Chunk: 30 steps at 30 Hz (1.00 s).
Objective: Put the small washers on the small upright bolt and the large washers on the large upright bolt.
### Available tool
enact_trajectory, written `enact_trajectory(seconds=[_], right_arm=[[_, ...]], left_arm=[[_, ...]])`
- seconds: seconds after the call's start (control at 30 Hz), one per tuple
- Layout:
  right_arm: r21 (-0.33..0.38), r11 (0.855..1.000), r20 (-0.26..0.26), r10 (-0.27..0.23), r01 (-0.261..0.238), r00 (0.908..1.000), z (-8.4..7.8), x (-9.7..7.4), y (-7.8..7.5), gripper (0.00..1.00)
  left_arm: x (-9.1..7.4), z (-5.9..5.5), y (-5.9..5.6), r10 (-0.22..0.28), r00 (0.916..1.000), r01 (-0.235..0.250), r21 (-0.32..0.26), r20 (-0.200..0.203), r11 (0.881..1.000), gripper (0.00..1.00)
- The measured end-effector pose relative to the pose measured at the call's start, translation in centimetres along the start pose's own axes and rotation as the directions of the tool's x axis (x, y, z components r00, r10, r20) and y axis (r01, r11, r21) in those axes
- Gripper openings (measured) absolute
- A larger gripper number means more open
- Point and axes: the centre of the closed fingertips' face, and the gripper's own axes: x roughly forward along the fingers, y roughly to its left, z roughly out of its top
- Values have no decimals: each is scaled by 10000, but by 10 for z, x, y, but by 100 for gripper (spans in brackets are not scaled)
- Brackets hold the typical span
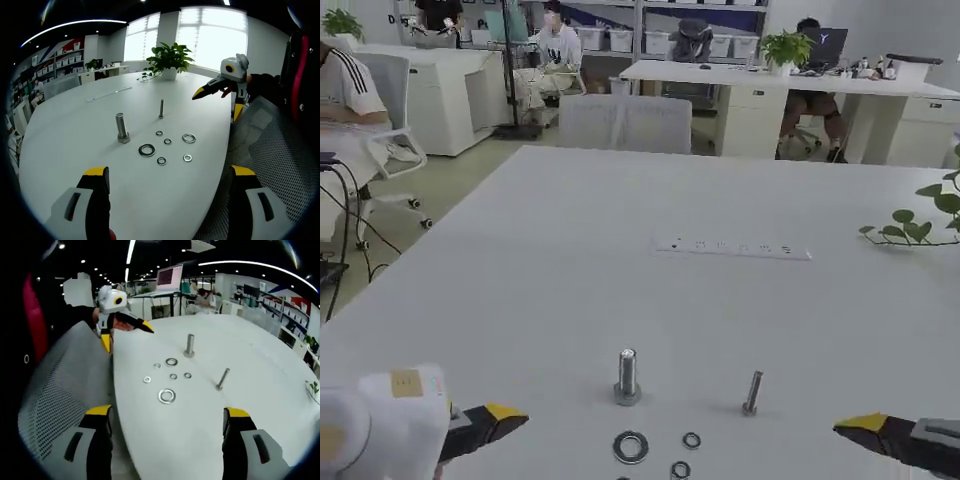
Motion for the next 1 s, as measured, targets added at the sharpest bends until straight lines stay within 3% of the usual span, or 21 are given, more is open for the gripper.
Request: enact_trajectory(seconds=[1.0], right_arm=[[-223, 9995, -395, 220, -229, 9990, -5, 5, -2, 86]], left_arm=[[2, 0, -2, 104, 9999, -102, -163, 135, 9998, 100]])
